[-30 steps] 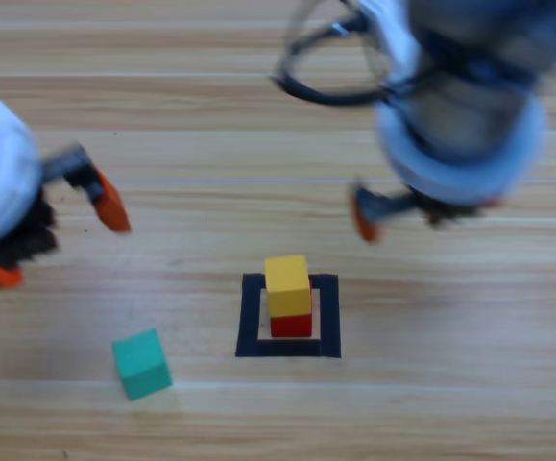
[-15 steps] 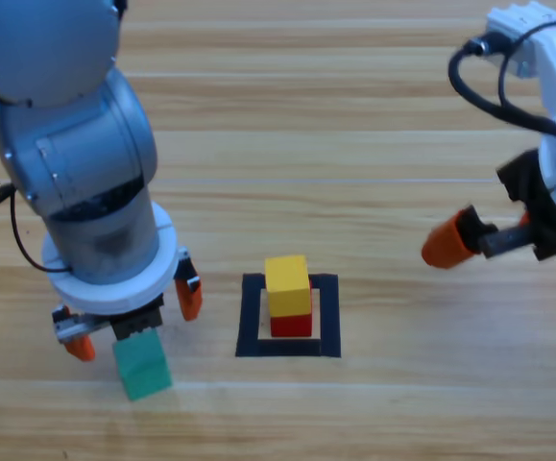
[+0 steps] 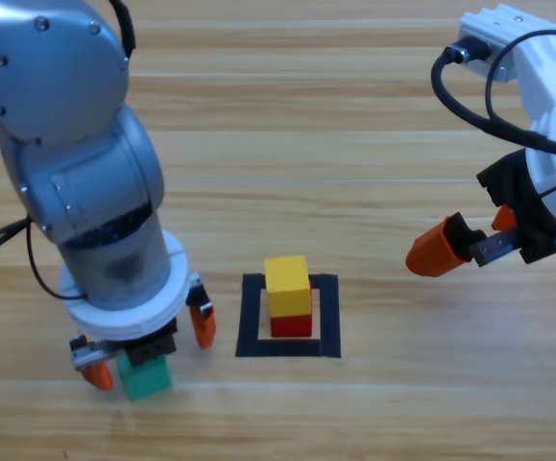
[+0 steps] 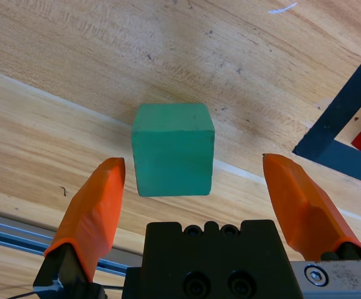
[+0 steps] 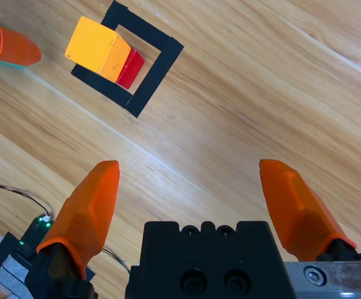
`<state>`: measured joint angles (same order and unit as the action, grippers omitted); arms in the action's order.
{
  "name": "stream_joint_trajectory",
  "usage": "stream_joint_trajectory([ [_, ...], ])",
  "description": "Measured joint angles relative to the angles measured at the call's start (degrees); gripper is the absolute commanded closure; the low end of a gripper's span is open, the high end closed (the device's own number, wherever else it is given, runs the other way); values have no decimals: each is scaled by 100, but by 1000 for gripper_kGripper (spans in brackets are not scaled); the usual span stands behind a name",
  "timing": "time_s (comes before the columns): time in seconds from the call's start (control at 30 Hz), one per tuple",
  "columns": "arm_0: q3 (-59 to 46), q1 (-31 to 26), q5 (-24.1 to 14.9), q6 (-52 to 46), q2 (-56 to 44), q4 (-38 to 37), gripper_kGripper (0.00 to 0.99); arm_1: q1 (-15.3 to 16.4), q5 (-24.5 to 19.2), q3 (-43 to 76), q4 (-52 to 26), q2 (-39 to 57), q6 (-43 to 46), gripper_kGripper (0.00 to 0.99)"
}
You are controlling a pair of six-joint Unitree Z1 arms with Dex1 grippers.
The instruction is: Stack the blocks in the rectangular block: red at the bottom, yellow in the middle, green on top
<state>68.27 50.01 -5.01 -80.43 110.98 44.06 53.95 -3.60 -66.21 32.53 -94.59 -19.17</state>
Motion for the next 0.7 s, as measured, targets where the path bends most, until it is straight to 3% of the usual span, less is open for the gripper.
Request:
stream_joint_trajectory([
  [0.33,-397,-165,122,131,1,-362,86,-4,86,48,-9,-2,520,0],
  [0.4,-458,-190,154,183,1,-465,180,-4,306,50,-28,5,583,0],
  [0.7,-482,-277,192,451,8,-637,712,-6,547,689,-863,373,964,0],
])
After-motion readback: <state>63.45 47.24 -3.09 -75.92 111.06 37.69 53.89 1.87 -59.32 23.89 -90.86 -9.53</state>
